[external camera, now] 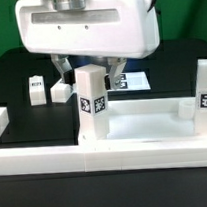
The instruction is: Assemble desk
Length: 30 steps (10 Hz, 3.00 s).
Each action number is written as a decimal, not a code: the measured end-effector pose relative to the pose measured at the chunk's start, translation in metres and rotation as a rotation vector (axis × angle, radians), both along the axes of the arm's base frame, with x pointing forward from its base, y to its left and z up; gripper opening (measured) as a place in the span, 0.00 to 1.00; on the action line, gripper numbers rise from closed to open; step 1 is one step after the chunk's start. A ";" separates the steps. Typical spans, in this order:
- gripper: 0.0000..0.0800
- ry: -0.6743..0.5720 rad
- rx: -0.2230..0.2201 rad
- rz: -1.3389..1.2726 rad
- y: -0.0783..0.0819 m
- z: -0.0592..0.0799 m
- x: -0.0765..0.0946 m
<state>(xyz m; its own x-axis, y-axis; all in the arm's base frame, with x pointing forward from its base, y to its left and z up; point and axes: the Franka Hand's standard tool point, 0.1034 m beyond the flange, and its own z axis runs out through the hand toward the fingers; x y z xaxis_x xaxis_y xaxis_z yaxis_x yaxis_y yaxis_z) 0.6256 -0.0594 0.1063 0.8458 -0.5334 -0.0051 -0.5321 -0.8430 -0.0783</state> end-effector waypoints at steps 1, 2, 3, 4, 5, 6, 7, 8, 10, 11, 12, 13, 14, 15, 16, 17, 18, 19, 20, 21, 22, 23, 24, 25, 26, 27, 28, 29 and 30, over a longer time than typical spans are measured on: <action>0.81 -0.001 -0.002 0.038 0.000 -0.001 0.000; 0.81 -0.006 -0.006 0.115 0.000 -0.001 0.000; 0.81 -0.010 -0.008 0.180 0.000 -0.001 0.000; 0.81 -0.016 -0.011 0.261 0.000 -0.001 0.000; 0.81 -0.018 -0.014 0.301 -0.001 -0.001 -0.001; 0.81 -0.021 -0.032 0.441 -0.002 -0.001 -0.001; 0.81 -0.026 -0.056 0.562 -0.001 -0.001 0.000; 0.81 -0.026 -0.086 0.688 0.000 -0.001 0.002; 0.81 -0.025 -0.099 0.845 0.001 -0.001 0.002; 0.81 -0.026 -0.105 0.948 0.000 -0.001 0.002; 0.81 -0.027 -0.109 1.024 0.000 -0.001 0.002; 0.81 -0.026 -0.119 1.079 0.000 -0.001 0.002; 0.81 -0.034 -0.133 1.154 -0.001 -0.001 0.004; 0.81 -0.045 -0.143 1.172 -0.001 -0.001 0.005; 0.81 -0.043 -0.142 1.167 -0.001 -0.002 0.004; 0.61 -0.043 -0.142 1.167 -0.002 -0.002 0.004; 0.36 -0.042 -0.140 1.167 -0.001 -0.002 0.004; 0.36 -0.042 -0.140 1.166 -0.002 -0.002 0.004; 0.36 -0.042 -0.140 1.149 -0.002 -0.002 0.004; 0.36 -0.042 -0.138 1.133 -0.002 -0.002 0.004; 0.36 -0.042 -0.133 1.028 -0.001 -0.002 0.004; 0.36 -0.045 -0.122 0.926 -0.002 -0.002 0.004; 0.36 -0.051 -0.105 0.800 -0.002 -0.002 0.004; 0.36 -0.056 -0.086 0.685 -0.002 -0.002 0.004; 0.36 -0.057 -0.074 0.608 -0.003 -0.003 0.004; 0.36 -0.058 -0.056 0.449 -0.002 -0.003 0.005; 0.36 -0.056 -0.047 0.326 -0.001 -0.003 0.005; 0.36 -0.052 -0.042 0.241 -0.002 -0.003 0.005; 0.36 -0.048 -0.034 0.145 -0.001 -0.003 0.005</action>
Offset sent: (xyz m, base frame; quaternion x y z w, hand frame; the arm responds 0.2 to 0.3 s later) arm 0.0000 0.0000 0.0000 0.0000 0.0000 -0.1938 0.9810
